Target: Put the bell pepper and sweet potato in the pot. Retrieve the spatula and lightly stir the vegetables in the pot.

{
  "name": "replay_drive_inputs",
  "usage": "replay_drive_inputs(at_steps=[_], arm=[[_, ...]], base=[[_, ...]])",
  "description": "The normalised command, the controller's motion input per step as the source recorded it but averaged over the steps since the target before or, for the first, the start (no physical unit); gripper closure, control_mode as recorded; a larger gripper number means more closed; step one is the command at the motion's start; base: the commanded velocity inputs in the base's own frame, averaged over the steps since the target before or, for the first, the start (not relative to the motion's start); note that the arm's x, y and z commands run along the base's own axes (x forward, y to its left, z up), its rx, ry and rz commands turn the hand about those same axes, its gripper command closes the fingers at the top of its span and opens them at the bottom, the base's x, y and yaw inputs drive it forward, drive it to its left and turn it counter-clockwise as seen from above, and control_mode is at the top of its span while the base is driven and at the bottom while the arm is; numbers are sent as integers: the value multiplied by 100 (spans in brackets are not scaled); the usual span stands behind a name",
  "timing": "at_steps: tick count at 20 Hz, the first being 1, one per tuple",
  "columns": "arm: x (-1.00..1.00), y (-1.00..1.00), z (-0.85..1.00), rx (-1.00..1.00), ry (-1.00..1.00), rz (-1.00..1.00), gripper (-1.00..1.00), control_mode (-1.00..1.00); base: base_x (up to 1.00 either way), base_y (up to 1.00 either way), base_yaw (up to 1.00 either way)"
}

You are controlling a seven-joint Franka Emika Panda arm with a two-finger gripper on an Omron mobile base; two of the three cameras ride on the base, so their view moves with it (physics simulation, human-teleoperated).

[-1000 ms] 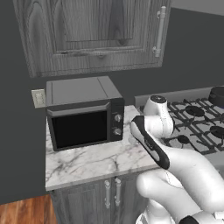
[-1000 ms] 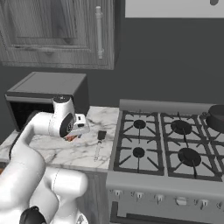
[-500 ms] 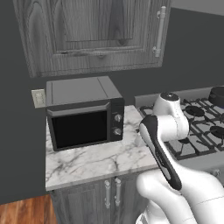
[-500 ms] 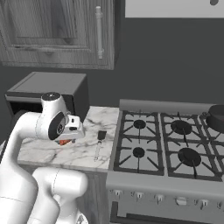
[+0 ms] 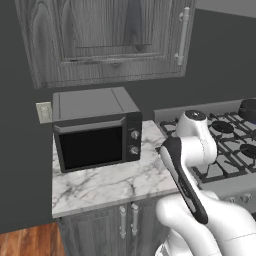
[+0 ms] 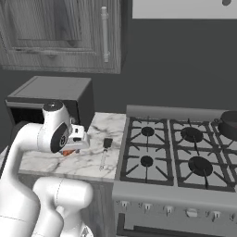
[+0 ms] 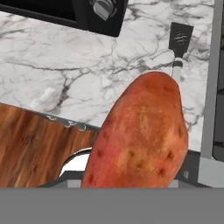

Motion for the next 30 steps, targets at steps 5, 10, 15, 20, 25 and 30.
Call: replay_drive_inputs(at_steps=[5,10,15,20,25,30], arm=[[-2,0,0,0,0,0,100,100],[0,0,0,0,0,0,100,100],[0,0,0,0,0,0,100,100],[0,0,0,0,0,0,100,100],[0,0,0,0,0,0,100,100],[0,0,0,0,0,0,100,100]], base=[[-37,-10,-1],[-81,-50,-7],[-16,-85,0],[0,-100,6],[10,-97,0],[63,-100,0]])
